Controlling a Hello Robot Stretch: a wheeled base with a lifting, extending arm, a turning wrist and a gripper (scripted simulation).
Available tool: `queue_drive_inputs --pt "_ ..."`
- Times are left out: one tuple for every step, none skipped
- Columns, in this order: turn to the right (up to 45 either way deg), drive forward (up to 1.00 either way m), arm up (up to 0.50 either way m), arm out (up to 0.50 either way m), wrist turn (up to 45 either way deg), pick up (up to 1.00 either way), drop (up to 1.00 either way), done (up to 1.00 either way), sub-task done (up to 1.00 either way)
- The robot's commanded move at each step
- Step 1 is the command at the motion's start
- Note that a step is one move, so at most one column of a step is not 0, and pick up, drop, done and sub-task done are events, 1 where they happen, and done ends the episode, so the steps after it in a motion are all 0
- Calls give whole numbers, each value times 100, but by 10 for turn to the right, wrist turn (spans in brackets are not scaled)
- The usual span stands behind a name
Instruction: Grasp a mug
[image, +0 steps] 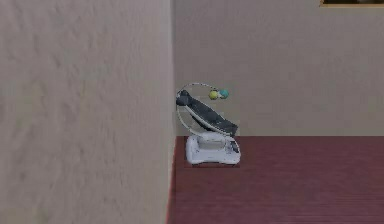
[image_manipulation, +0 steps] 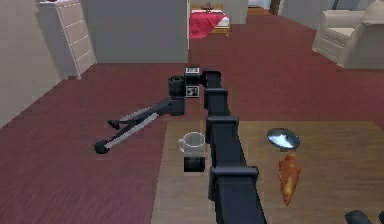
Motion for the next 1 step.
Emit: queue_drive_inputs --pt "0 0 0 0 450 0 0 0 0"
